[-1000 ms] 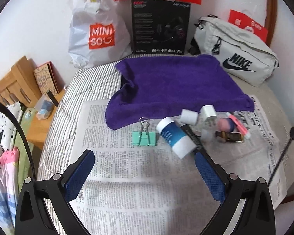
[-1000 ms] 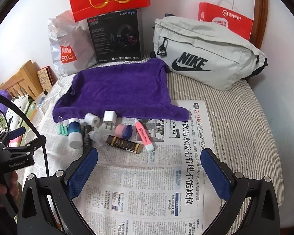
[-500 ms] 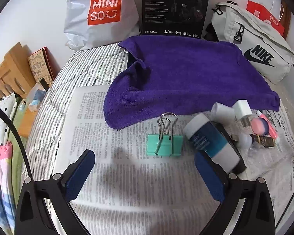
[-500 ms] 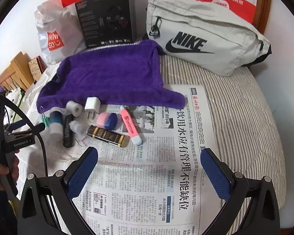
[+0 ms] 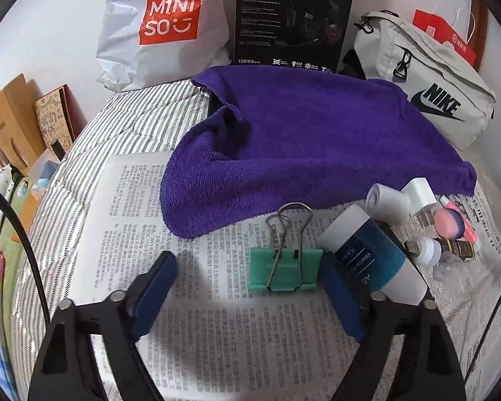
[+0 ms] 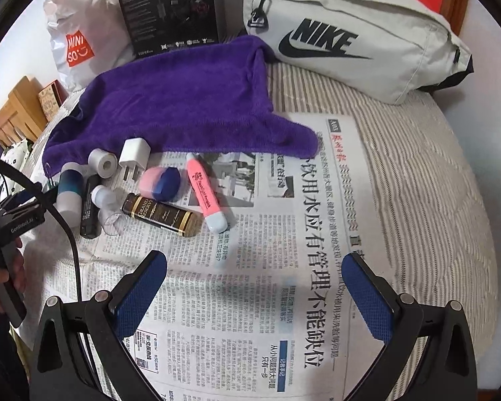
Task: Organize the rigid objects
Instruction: 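Grasp the green binder clip with the left tool while the right tool grasps the pink highlighter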
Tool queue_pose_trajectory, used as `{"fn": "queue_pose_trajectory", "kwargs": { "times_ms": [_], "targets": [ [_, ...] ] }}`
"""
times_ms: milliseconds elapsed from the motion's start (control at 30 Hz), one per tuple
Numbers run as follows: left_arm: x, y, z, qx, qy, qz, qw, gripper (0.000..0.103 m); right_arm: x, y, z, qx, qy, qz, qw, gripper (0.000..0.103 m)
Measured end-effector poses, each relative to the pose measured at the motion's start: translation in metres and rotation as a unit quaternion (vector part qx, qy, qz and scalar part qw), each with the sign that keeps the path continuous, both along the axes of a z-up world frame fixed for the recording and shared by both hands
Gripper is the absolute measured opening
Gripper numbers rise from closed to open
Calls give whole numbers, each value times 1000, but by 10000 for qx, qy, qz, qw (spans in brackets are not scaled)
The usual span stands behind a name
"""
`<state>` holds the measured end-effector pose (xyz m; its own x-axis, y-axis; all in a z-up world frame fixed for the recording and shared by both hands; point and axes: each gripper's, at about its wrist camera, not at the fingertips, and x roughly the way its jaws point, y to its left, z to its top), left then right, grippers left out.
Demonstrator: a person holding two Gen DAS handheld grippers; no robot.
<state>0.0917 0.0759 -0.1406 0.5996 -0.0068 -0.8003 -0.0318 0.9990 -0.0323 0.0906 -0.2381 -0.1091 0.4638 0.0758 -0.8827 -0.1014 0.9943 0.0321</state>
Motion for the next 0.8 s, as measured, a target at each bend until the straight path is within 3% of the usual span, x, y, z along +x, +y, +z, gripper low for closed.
{"fn": "queue_pose_trajectory", "kwargs": {
  "times_ms": [200,433,567,667,800],
  "targets": [
    [-1,-9,-3,265,-32,-176,9995,74,4,2,-11,30,136,61,9999,103],
    [-2,-17,0,326,-28,-202,9993,56,9,-1,-19,194,218,75,9995,103],
    [0,-18,-1,247,25,-105,9996,54,12,-1,-22,269,251,117,9993,103],
    [0,-22,0,217,41,-164,9996,40,14,-2,-25,331,271,147,9990,103],
    [1,-24,2,237,106,-193,9995,39,15,-6,-24,379,224,175,9989,103]
  ]
}}
